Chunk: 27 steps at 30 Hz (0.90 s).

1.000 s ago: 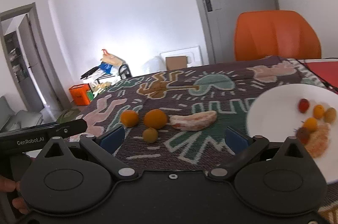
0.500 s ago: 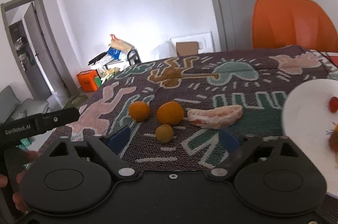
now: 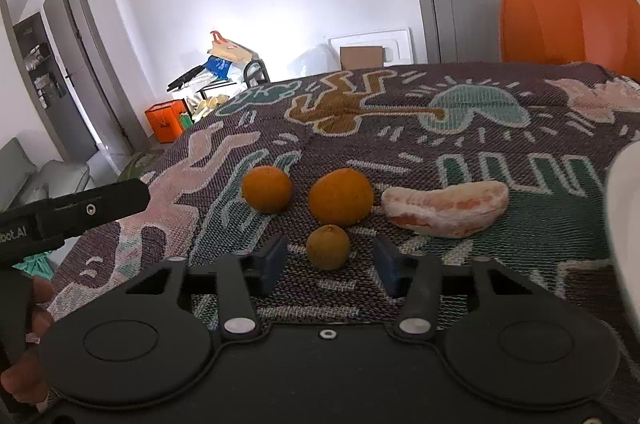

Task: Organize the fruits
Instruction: 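Grasp a large orange with the left gripper while the right grasps the small yellow fruit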

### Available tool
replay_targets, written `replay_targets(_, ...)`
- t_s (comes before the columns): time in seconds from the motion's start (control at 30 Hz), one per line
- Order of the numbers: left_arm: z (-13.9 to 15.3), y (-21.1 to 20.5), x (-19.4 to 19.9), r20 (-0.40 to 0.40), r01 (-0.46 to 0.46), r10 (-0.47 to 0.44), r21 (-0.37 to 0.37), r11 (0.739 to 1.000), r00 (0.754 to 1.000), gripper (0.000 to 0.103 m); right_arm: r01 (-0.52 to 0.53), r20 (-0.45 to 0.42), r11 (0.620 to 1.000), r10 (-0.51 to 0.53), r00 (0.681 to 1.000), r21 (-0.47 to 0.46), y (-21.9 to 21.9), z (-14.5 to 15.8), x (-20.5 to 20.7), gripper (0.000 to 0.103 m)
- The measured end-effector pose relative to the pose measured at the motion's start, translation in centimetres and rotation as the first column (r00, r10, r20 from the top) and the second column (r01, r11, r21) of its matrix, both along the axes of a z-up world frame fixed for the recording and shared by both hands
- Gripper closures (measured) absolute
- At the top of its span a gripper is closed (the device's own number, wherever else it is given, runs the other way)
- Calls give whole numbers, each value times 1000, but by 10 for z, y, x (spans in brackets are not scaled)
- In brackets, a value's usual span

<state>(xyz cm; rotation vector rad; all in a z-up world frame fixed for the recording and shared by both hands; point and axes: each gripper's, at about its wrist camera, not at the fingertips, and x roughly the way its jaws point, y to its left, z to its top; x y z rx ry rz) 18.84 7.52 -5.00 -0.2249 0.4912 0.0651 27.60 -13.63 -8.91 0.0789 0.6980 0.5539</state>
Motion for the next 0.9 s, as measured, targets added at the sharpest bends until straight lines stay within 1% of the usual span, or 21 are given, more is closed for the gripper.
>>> replay_targets(0.03, 0, -1, 2, -2, 4, -4, 1, 1000, 1000, 2, -1, -11, 1000, 1, 1000, -3, 1, -3, 2, 77)
replay_targets(0.07, -1, -2, 4, -5, 6, -6, 3, 1000, 1000, 2, 0, -15, 1000, 0, 1000, 0, 0, -4, 3, 80)
replay_targets(0.13, -2, -4, 8, -5, 16, -16, -2, 1000, 1000, 3, 1, -15, 1000, -1, 1000, 9, -2, -3, 3, 80)
replay_targets(0.23, -3, -9, 14, -4, 26, -26, -9, 1000, 1000, 8, 4, -6, 1000, -4, 1000, 11, -6, 0, 0, 80)
replay_targets(0.33, -5, -15, 22, -12, 40, -40, -12, 999, 999, 21, 13, 4, 1000, -13, 1000, 19, -14, 5, -4, 80)
replay_targets(0.4, -8, -19, 29, -30, 45, -45, -13, 999, 999, 36, 24, 14, 999, -24, 1000, 24, -19, 8, -5, 80)
replay_targets(0.47, -11, -22, 35, -43, 56, -56, -21, 998, 997, 41, 36, 23, 999, -36, 999, 27, -24, 11, -5, 80)
replay_targets(0.6, -14, -29, 44, -46, 75, -76, -21, 997, 996, 43, 56, 38, 998, -58, 998, 39, -36, 18, -8, 80)
replay_targets(0.7, -17, -34, 53, -57, 75, -76, -6, 997, 995, 44, 74, 47, 996, -76, 996, 46, -44, 22, -9, 80)
replay_targets(0.83, -23, -38, 65, -72, 81, -81, -6, 997, 994, 44, 92, 61, 995, -95, 994, 48, -52, 27, -13, 80)
replay_targets(0.87, -24, -39, 68, -78, 77, -77, -1, 997, 994, 45, 97, 62, 994, -100, 993, 52, -54, 28, -14, 80)
replay_targets(0.9, -25, -40, 71, -82, 75, -74, 4, 997, 994, 49, 102, 65, 993, -106, 992, 56, -57, 29, -15, 80)
